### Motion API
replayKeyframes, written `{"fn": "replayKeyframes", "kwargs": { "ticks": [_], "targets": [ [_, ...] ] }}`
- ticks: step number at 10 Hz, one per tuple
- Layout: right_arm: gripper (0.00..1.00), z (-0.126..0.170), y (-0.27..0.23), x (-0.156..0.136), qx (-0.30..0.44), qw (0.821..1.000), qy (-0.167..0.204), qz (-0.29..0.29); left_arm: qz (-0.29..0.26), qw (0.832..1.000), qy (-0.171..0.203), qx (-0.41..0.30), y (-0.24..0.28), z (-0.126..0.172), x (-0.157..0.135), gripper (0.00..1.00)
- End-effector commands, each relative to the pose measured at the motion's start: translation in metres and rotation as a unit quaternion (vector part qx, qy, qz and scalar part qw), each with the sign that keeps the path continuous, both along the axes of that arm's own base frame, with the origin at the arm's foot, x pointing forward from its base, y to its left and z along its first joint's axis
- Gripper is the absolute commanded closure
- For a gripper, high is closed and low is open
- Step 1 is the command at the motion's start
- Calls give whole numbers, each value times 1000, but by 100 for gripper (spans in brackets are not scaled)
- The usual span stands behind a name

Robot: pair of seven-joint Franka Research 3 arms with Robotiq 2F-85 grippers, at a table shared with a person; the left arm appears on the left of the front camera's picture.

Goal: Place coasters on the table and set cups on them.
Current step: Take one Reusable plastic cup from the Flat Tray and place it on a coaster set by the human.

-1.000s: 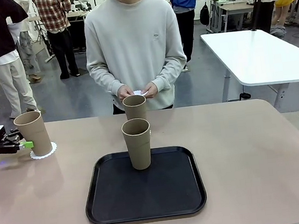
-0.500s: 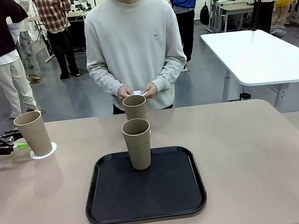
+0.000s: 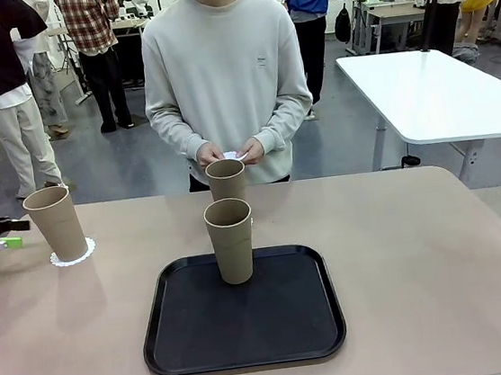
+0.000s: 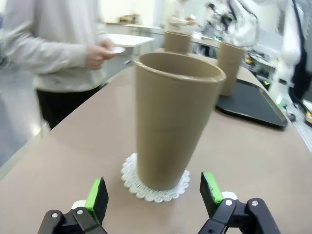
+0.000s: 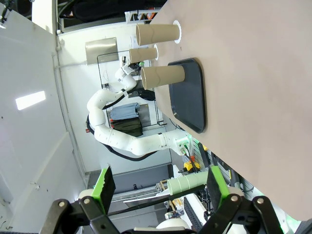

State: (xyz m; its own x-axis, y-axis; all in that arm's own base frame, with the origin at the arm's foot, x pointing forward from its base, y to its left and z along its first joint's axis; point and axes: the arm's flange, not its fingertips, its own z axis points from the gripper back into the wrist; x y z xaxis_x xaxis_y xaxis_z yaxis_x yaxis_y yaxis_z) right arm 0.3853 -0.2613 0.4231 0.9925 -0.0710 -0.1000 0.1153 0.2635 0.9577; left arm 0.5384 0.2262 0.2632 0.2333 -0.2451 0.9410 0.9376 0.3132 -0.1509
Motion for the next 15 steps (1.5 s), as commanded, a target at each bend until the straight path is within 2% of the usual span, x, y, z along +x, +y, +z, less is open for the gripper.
{"fn": "replayKeyframes", "kwargs": {
  "ticks": [1,2,3,5,7,9,11,12,14,15],
  "targets": [
    [0,1,0,-2,-2,1000,2,2,105,987,73,93,-28,83,-35,0],
    [0,1,0,-2,-2,1000,2,2,141,972,73,176,-33,111,-50,0],
    [0,1,0,-2,-2,1000,2,2,157,962,91,202,-38,134,-51,0],
    [0,1,0,-2,-2,1000,2,2,177,933,92,298,-55,176,-52,0],
    [0,1,0,-2,-2,1000,2,2,192,910,117,349,-71,206,-57,0],
    [0,1,0,-2,-2,1000,2,2,191,892,129,389,-88,226,-67,0],
    [0,1,0,-2,-2,1000,2,2,175,866,163,438,-106,241,-84,0],
    [0,1,0,-2,-2,1000,2,2,164,862,175,448,-115,241,-93,0],
    [0,1,0,-2,-2,1000,2,2,150,856,174,464,-132,231,-109,0],
    [0,1,0,-2,-2,1000,2,2,143,858,181,458,-138,228,-118,0]
  ]
}}
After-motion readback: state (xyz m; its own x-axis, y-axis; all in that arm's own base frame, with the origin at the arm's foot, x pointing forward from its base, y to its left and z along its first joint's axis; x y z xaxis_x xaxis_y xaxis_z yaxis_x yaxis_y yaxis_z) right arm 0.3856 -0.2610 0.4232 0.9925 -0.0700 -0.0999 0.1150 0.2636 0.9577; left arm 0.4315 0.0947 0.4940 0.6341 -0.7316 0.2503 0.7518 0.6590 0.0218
